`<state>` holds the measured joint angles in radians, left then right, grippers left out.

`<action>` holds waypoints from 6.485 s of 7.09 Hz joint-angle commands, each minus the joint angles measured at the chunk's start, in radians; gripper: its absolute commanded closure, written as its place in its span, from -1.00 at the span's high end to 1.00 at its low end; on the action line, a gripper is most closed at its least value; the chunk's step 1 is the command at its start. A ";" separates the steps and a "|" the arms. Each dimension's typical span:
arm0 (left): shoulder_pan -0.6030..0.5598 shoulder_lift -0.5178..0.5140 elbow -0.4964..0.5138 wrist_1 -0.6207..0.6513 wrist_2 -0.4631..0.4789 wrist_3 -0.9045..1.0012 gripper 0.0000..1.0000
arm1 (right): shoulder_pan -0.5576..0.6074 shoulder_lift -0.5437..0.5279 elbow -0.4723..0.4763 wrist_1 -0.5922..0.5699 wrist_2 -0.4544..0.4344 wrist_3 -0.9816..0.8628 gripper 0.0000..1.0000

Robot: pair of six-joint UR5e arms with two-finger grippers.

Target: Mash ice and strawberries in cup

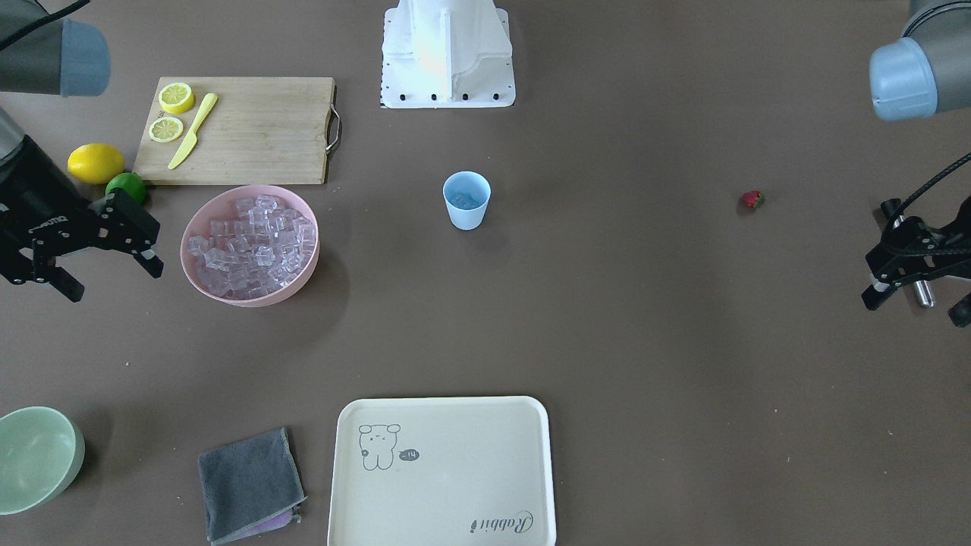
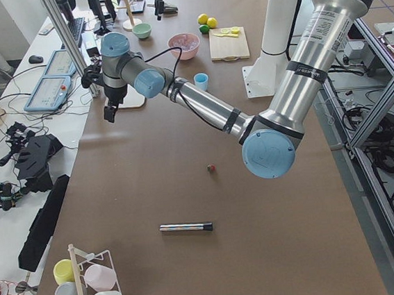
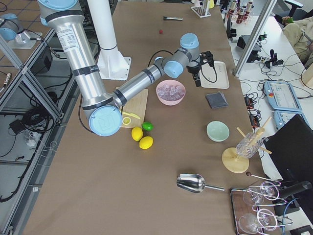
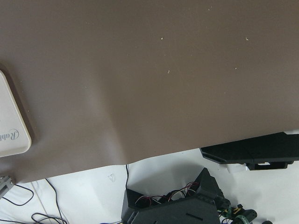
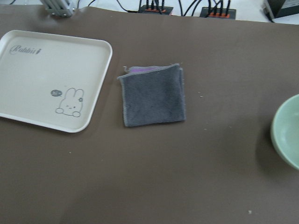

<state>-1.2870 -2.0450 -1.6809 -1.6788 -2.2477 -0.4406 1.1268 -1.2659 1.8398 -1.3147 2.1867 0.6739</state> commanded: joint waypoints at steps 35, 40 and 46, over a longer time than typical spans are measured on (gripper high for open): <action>0.462 0.460 -0.057 0.017 -0.038 0.148 0.54 | 0.010 -0.040 -0.109 -0.110 -0.241 -0.174 0.99; 0.462 0.462 -0.051 0.021 -0.029 0.152 0.30 | 0.002 -0.044 -0.109 -0.078 -0.251 -0.171 0.99; 0.457 0.451 -0.077 0.022 -0.033 0.155 -1.00 | 0.002 -0.046 -0.105 -0.077 -0.254 -0.171 0.99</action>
<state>-0.8268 -1.5850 -1.7410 -1.6569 -2.2754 -0.2854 1.1290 -1.3110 1.7321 -1.3914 1.9351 0.5031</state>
